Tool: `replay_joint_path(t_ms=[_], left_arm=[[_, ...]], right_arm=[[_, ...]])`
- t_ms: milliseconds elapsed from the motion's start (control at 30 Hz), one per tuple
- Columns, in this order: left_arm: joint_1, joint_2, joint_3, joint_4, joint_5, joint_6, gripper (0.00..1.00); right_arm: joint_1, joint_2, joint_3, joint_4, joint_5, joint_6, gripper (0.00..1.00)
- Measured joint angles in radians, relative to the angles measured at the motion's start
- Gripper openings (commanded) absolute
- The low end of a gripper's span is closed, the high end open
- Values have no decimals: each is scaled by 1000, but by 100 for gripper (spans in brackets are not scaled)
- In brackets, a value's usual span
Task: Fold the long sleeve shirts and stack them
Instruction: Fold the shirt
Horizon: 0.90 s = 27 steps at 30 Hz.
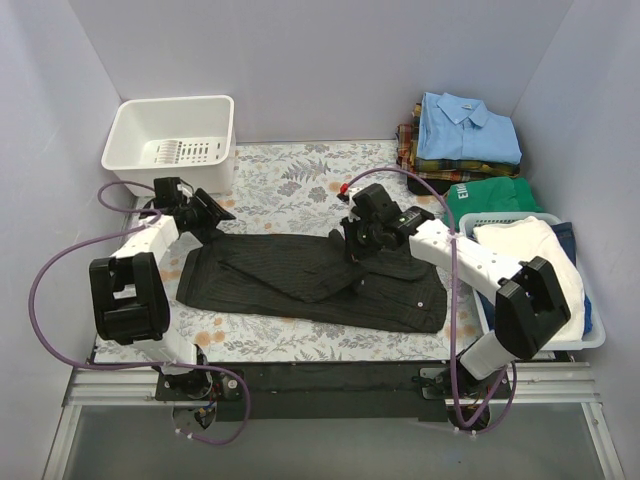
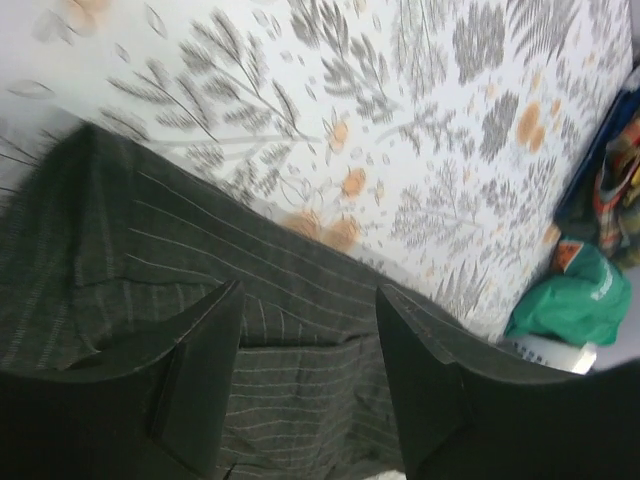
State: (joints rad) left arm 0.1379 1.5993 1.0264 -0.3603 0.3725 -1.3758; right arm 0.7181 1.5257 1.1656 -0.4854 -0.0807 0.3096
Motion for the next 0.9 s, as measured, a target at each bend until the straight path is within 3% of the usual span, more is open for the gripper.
replay_joint_path(t_ms=[267,633,767,900], left_arm=[[-117,2,-91,24,61,-13,54],[-122,106,-92,-14,3,-18,53],[-122,106,-82,-31,-14,-16,53],[-124,108,-79,-37,-22,-14,53]], right_arm=[[42,151,69,-55,-76,-82,6],[130,258,188,-26,-323,-145,40],[137,238,175,-20,-350,-151,52],[121,154,110,-15,-339,-146,57]])
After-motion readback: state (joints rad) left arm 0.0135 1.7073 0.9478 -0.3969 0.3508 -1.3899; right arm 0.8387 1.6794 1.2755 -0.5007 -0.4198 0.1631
